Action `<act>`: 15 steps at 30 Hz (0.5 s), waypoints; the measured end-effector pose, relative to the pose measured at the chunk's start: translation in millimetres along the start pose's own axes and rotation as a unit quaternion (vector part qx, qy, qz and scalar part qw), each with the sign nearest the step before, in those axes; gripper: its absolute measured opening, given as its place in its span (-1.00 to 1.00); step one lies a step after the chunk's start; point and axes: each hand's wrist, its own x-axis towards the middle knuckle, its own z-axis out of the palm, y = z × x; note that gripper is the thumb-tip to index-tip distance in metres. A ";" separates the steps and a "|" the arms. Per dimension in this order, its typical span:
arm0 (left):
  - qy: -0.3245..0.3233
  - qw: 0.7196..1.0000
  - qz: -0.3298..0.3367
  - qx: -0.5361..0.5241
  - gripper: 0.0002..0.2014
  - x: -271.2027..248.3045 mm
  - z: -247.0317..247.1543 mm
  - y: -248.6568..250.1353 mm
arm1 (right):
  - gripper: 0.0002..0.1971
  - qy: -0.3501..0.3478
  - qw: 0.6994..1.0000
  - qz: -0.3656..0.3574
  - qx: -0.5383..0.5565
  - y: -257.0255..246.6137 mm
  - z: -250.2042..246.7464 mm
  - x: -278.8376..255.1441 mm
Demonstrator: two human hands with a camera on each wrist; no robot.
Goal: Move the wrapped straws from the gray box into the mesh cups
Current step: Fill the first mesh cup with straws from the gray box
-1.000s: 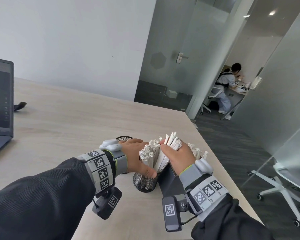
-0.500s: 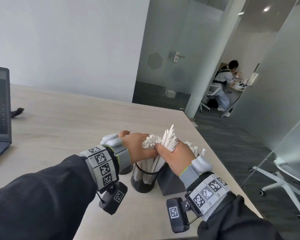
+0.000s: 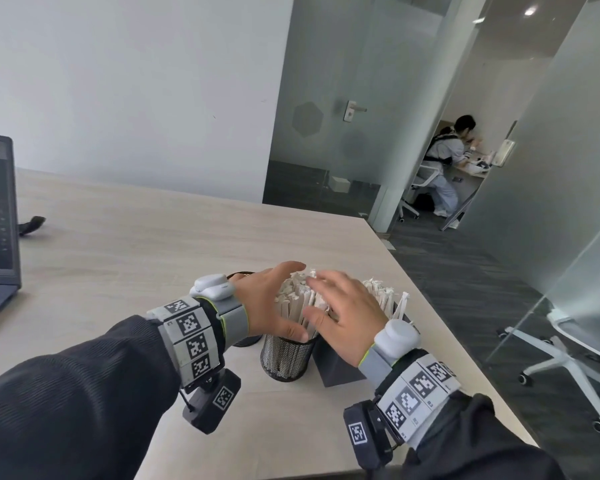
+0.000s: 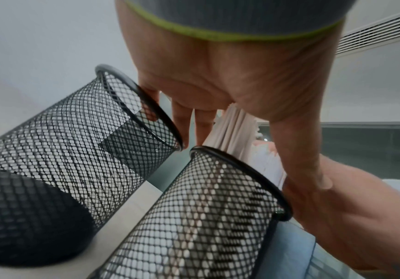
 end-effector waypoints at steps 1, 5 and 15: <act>0.002 1.000 0.004 0.000 0.17 -0.5 -0.1 -0.2 | -0.31 -0.025 0.999 -0.009 -0.024 -0.8 2.2 -0.6; 0.020 1.000 0.023 0.003 0.22 -4.7 -0.9 -4.0 | -0.15 -0.034 0.999 0.010 -0.003 1.8 3.4 -3.3; 0.161 0.985 0.058 0.030 -0.16 -27.4 3.6 -1.3 | -0.48 0.062 0.998 0.010 0.016 25.2 -2.9 -20.2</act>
